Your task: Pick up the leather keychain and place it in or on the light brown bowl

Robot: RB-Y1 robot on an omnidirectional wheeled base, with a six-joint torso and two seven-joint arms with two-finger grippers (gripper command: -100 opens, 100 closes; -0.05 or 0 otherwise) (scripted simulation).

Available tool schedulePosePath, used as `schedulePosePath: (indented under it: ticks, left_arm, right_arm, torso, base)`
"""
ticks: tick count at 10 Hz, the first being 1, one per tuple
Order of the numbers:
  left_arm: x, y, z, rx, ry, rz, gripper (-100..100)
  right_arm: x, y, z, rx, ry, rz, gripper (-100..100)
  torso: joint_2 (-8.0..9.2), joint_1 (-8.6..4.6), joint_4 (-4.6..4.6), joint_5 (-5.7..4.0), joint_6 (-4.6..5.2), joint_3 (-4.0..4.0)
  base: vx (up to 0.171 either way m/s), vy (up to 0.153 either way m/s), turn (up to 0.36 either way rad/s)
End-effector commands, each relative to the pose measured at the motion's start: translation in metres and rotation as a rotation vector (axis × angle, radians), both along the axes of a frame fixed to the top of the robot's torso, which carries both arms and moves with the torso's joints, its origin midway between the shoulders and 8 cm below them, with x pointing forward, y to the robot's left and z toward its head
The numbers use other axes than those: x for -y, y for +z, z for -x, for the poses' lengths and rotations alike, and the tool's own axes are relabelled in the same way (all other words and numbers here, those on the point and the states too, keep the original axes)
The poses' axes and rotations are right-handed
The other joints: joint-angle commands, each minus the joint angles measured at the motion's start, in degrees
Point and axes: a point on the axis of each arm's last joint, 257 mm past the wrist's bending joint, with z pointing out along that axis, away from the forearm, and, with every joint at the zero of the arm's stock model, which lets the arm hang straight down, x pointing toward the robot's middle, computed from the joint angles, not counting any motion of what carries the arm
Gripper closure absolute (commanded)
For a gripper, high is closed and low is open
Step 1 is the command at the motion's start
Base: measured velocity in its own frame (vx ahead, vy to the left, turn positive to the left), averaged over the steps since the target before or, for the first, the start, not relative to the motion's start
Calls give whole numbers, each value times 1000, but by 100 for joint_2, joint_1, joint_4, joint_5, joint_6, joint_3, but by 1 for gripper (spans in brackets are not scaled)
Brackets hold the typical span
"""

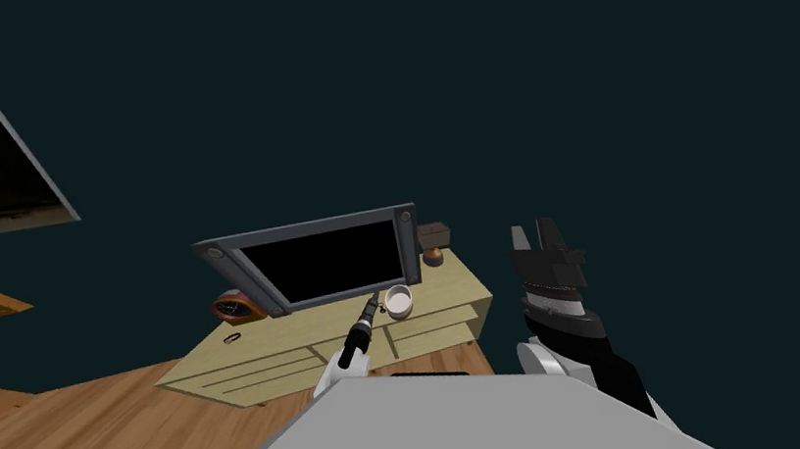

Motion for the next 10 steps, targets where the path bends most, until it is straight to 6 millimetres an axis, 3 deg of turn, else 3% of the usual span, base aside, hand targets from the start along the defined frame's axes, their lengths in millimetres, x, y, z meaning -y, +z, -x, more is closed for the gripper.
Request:
schedulePosePath:
  ticks: [1, 6, 7, 8, 9, 10]
  left_arm:
    - [-3, -21, 7, -55, -3, -22, -100]
    - [-17, -73, 26, -207, -14, -99, -100]
    - [-15, -67, 23, -186, -13, -87, -100]
    - [-15, -68, 24, -191, -13, -90, 0]
    - [-16, -73, 25, -190, -12, -89, -100]
    - [-17, -75, 25, -190, -11, -88, -100]
  right_arm:
    - [0, 0, 0, 0, 0, 0, 0]
    - [0, 0, 0, 0, 0, 0, 0]
    - [0, 0, 0, 0, 0, 0, 0]
    - [0, 0, 0, 0, 0, 0, 0]
    - [0, 0, 0, 0, 0, 0, 0]
    - [0, 0, 0, 0, 0, 0, 0]
  torso:
    - [0, 0, 0, 0, 0, 0]
    - [-2, 0, 0, 0, 0, -1]
    - [-2, 2, 0, 0, -1, -1]
    - [2, 0, 0, 0, -3, 1]
    - [6, -3, 1, -1, -3, 4]
    - [-6, -5, 0, -1, -2, -2]
  base:
    - [27, 9, -168]
    - [29, 12, -139]
    - [13, 9, -24]
    - [0, 0, 0]
    - [48, -5, -16]
    - [89, -4, -13]
